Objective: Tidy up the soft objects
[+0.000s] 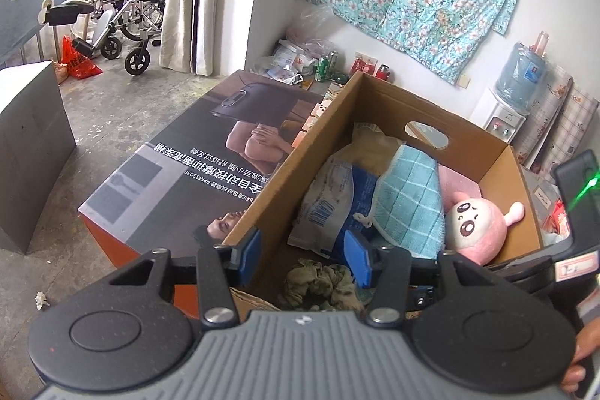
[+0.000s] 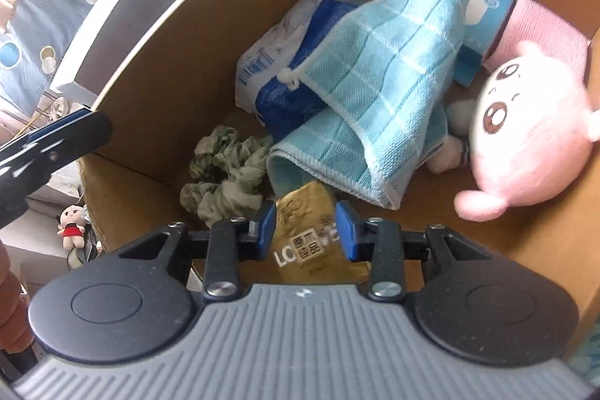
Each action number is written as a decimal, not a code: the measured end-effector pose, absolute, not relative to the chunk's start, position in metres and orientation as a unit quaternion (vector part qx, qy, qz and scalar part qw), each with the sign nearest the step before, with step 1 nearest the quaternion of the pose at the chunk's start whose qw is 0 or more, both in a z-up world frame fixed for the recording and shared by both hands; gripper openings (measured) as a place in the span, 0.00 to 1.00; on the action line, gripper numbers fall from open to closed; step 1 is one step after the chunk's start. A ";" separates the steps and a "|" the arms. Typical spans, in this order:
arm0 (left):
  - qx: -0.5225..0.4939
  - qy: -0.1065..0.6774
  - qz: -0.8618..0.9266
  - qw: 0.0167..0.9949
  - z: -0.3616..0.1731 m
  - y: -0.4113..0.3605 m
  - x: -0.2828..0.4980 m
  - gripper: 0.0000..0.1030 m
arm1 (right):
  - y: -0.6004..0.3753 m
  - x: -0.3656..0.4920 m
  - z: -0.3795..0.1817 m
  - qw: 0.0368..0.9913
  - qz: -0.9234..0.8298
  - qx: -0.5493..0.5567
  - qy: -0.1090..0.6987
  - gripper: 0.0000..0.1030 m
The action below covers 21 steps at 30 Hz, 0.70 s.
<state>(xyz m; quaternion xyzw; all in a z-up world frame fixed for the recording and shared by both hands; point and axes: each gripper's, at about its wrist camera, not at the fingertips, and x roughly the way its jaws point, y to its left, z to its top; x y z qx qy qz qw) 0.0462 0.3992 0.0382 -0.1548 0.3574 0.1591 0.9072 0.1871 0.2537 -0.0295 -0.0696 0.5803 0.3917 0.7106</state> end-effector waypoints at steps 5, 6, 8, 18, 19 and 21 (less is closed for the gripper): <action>-0.156 0.359 0.160 0.906 0.038 0.397 0.045 0.49 | 0.256 0.185 -0.030 0.706 0.403 -0.069 0.579 0.34; -0.156 0.359 0.160 0.906 0.038 0.397 0.045 0.49 | 0.255 0.185 -0.029 0.702 0.408 -0.063 0.580 0.34; -0.154 0.356 0.157 0.908 0.040 0.394 0.043 0.51 | 0.255 0.186 -0.029 0.694 0.420 -0.052 0.583 0.34; -0.149 0.334 0.128 0.922 0.052 0.360 0.028 0.61 | 0.168 0.152 0.029 0.767 0.426 0.048 0.476 0.44; -0.148 0.334 0.121 0.923 0.053 0.356 0.027 0.64 | 0.153 0.146 0.037 0.778 0.423 0.059 0.462 0.47; -0.145 0.333 0.103 0.926 0.055 0.343 0.025 0.67 | 0.120 0.134 0.047 0.796 0.409 0.085 0.438 0.51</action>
